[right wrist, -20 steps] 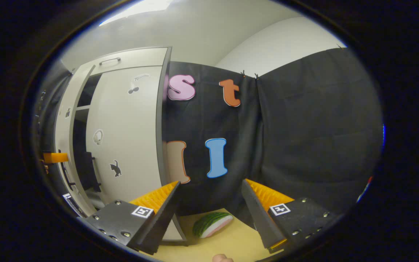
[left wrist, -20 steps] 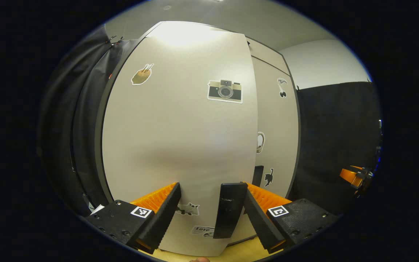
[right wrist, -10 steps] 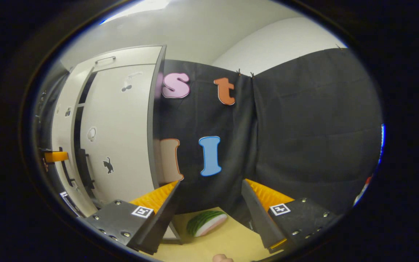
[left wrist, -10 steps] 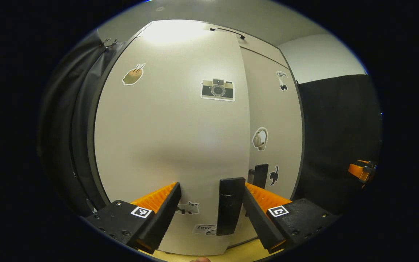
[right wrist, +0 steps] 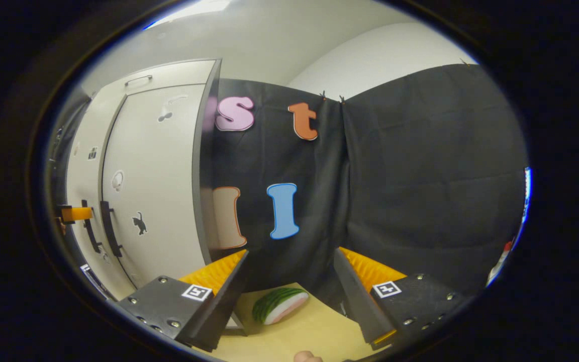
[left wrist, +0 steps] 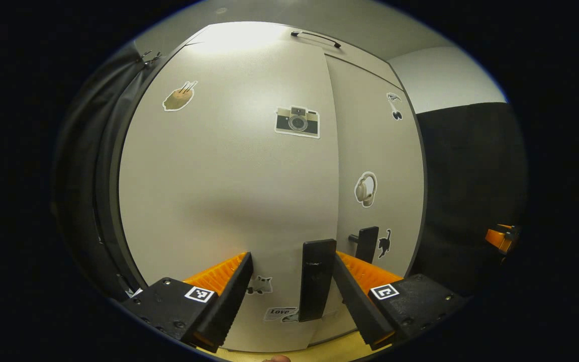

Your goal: Grasp the bottle in the cabinet with the left hand and place it on the coaster, then close the right door with the right hand and the left door with the left hand.

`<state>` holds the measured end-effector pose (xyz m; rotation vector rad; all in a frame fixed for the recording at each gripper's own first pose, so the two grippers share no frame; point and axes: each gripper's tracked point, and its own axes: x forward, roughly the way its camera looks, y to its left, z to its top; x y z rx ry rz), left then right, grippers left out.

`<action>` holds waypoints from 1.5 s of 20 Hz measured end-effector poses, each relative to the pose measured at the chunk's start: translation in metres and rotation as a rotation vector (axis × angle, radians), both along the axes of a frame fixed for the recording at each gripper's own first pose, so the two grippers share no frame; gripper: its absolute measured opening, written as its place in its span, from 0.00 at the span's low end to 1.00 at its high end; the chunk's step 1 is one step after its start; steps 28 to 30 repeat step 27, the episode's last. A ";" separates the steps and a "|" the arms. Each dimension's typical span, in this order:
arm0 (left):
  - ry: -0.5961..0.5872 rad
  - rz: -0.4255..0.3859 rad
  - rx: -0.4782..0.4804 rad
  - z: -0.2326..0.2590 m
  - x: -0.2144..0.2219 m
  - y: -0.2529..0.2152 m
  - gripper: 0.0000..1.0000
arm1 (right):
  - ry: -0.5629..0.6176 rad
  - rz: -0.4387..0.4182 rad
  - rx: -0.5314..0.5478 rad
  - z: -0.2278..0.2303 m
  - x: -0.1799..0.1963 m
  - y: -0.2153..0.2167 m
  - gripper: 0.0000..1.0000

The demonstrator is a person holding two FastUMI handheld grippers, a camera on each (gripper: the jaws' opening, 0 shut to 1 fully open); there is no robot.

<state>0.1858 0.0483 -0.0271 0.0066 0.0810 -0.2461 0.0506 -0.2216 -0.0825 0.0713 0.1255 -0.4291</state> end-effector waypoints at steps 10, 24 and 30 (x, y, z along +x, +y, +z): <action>0.003 -0.003 -0.002 -0.002 0.004 -0.001 0.97 | 0.011 0.006 0.009 -0.008 0.003 0.001 1.00; -0.077 0.064 0.038 0.062 -0.065 -0.016 0.94 | -0.072 0.151 -0.014 0.059 0.008 0.041 1.00; -0.088 0.076 0.029 0.083 -0.103 -0.035 0.94 | -0.133 0.226 -0.041 0.098 0.010 0.057 1.00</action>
